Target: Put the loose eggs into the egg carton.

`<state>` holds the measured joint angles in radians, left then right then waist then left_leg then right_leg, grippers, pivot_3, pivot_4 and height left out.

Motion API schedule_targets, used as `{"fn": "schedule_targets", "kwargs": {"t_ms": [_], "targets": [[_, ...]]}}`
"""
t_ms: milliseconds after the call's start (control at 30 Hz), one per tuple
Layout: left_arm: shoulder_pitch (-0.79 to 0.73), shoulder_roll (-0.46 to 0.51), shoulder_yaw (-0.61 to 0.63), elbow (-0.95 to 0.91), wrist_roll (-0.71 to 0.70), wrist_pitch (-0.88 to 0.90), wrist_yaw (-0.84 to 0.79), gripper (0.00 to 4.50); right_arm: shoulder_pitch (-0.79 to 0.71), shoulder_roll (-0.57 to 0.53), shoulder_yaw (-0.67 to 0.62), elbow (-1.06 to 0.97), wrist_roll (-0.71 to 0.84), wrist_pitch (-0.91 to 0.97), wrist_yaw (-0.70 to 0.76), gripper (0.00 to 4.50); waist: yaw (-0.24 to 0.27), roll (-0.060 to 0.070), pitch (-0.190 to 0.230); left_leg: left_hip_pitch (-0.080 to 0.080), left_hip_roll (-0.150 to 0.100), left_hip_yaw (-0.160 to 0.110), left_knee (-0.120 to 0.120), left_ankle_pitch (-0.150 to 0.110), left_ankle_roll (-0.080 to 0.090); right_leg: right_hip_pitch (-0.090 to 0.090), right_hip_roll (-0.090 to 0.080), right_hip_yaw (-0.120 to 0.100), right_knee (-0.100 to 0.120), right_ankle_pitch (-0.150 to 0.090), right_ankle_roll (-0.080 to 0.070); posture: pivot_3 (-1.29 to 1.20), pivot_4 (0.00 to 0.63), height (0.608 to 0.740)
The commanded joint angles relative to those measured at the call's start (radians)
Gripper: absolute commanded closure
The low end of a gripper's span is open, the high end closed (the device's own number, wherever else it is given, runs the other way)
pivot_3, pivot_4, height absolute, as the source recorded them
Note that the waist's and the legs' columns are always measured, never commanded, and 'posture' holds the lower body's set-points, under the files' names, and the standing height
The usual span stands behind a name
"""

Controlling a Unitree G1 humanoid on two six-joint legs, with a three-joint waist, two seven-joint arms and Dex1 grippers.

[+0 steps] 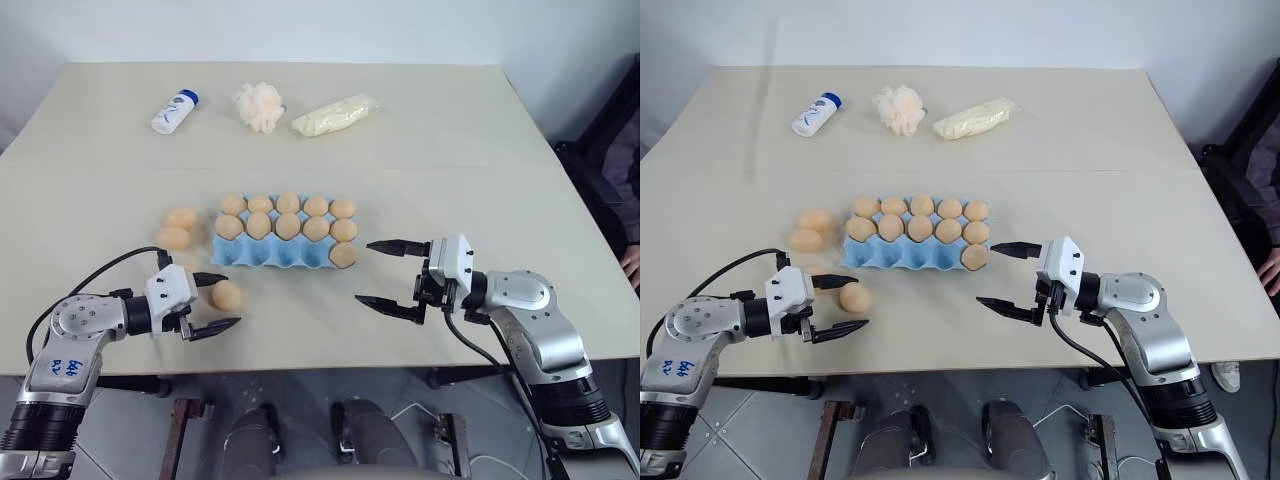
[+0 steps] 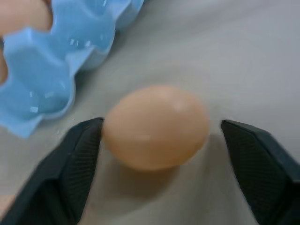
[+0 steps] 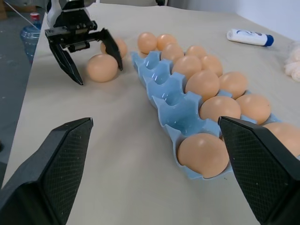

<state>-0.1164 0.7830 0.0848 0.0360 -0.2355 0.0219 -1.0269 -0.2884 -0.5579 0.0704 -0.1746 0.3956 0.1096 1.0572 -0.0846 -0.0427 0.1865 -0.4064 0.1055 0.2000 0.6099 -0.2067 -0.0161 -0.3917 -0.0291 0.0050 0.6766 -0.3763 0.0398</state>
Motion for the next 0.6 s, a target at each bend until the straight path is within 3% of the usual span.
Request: {"fn": "schedule_targets", "kwargs": {"t_ms": [33, 133, 367, 600], "targets": [[-0.021, -0.008, -0.021, 0.016, 0.025, -0.028, 0.006, 1.57, 0.000, 0.007, -0.017, -0.039, 0.005, -0.019, -0.017, 0.00, 0.001, 0.000, 0.000, 0.000, 0.000, 0.000, 0.000, 0.000, 0.001, 0.000, 0.000, 0.000, 0.000, 0.000, 0.000, 0.00, 0.150, 0.740], [-0.038, -0.021, -0.028, 0.022, 0.014, -0.043, -0.001, 2.26, -0.002, 0.009, -0.014, -0.038, 0.003, -0.022, -0.022, 0.00, 0.001, 0.000, 0.000, 0.000, 0.000, 0.000, 0.000, 0.000, 0.001, 0.000, 0.000, 0.000, 0.000, 0.000, 0.000, 0.00, 0.150, 0.740], [-0.114, -0.080, -0.001, -0.086, -0.135, 0.056, -0.018, 2.26, 0.015, 0.000, -0.018, -0.047, 0.001, -0.019, -0.030, 0.00, 0.002, 0.000, 0.000, 0.000, 0.000, 0.000, 0.001, 0.000, 0.001, 0.000, 0.001, 0.000, 0.001, 0.000, 0.000, 0.00, 0.150, 0.740], [-0.321, -0.216, -0.121, 0.027, -0.051, 0.122, 0.074, 2.26, 0.033, -0.008, -0.031, -0.076, -0.006, -0.006, -0.058, 0.00, 0.009, 0.000, 0.000, 0.000, -0.001, 0.000, 0.004, 0.001, 0.001, 0.001, 0.001, 0.000, 0.002, 0.001, 0.002, 0.00, 0.150, 0.740]]}}
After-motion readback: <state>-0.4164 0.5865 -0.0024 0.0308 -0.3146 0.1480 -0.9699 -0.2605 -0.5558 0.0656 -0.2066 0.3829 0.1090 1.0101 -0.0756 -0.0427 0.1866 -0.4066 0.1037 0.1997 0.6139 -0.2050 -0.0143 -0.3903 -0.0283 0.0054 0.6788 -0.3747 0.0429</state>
